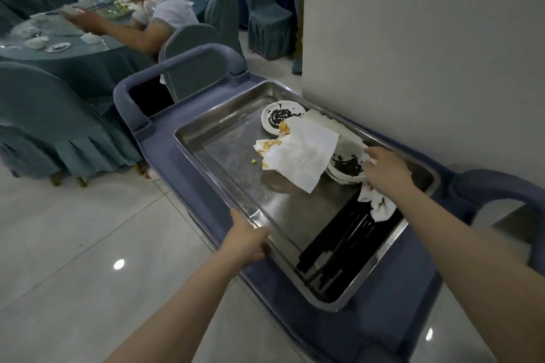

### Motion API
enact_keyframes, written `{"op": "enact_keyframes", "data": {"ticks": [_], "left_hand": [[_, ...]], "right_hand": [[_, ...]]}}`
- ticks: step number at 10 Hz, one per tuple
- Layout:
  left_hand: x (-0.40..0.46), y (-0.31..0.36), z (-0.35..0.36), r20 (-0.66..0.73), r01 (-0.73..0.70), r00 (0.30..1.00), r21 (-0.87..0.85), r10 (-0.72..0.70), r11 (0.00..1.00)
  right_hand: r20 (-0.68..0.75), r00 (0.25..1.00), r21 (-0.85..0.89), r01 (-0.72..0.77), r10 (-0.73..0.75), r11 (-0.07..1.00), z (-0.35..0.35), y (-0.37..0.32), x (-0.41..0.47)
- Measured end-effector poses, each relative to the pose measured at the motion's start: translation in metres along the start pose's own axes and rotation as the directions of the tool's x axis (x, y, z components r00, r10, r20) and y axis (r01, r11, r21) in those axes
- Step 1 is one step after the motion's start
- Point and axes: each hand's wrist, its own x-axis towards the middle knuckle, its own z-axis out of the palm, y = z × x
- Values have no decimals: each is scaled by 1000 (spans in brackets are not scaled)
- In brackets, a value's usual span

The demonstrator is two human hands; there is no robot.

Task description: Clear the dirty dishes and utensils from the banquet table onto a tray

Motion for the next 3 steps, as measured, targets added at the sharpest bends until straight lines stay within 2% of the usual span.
{"op": "enact_keyframes", "data": {"ticks": [2, 3], "left_hand": [[-18, 5, 0, 312, -114, 948, 164, 58, 980], [-15, 8, -28, 366, -259, 920, 297, 141, 919]], "right_hand": [[46, 999, 7, 15, -16, 1000, 19, -30, -49], [6, 1000, 23, -31, 30, 999, 34, -45, -76]]}}
